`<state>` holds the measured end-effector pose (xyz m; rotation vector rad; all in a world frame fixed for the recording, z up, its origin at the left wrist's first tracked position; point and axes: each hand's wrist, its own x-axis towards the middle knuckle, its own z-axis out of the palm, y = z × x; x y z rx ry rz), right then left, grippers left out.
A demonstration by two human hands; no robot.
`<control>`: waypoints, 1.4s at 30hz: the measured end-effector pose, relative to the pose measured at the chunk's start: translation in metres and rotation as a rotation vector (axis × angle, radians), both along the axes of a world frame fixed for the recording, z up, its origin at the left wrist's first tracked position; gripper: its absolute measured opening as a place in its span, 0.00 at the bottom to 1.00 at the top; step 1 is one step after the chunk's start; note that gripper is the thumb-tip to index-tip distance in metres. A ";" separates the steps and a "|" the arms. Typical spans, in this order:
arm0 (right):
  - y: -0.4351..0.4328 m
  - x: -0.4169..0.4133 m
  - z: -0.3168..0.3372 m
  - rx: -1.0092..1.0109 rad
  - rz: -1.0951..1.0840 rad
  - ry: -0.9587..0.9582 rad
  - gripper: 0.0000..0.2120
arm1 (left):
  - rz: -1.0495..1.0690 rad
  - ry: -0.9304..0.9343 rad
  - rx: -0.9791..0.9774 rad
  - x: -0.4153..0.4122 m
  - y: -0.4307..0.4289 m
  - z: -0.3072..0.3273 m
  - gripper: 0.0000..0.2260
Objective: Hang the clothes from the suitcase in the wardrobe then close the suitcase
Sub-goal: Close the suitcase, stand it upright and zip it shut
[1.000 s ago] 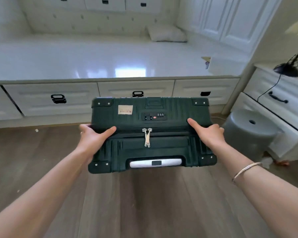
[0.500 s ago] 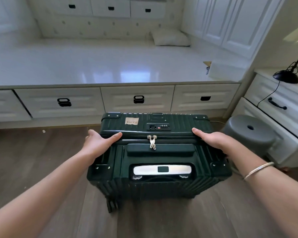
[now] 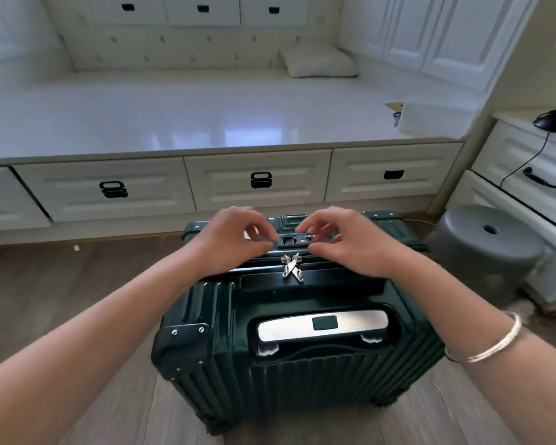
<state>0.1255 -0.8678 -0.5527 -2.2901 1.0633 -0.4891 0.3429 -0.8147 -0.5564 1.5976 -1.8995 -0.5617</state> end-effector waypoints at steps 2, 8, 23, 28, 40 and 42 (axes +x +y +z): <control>0.004 0.016 -0.003 -0.007 0.074 0.068 0.10 | -0.099 -0.043 0.072 -0.006 -0.007 -0.004 0.04; -0.001 0.024 -0.002 0.026 0.099 0.163 0.07 | -0.180 0.012 0.103 -0.003 -0.009 -0.017 0.05; 0.001 0.018 -0.011 0.350 -0.213 -0.132 0.07 | -0.123 0.050 -0.020 -0.026 -0.008 -0.023 0.07; -0.001 0.021 -0.012 0.444 -0.308 -0.242 0.03 | -0.107 0.019 -0.031 -0.028 -0.010 -0.024 0.04; -0.004 0.017 -0.008 0.703 -0.311 -0.364 0.04 | -0.185 -0.223 -0.067 -0.036 -0.008 -0.016 0.03; -0.004 0.015 -0.008 0.707 -0.297 -0.359 0.04 | -0.073 -0.026 0.043 -0.030 -0.007 -0.014 0.03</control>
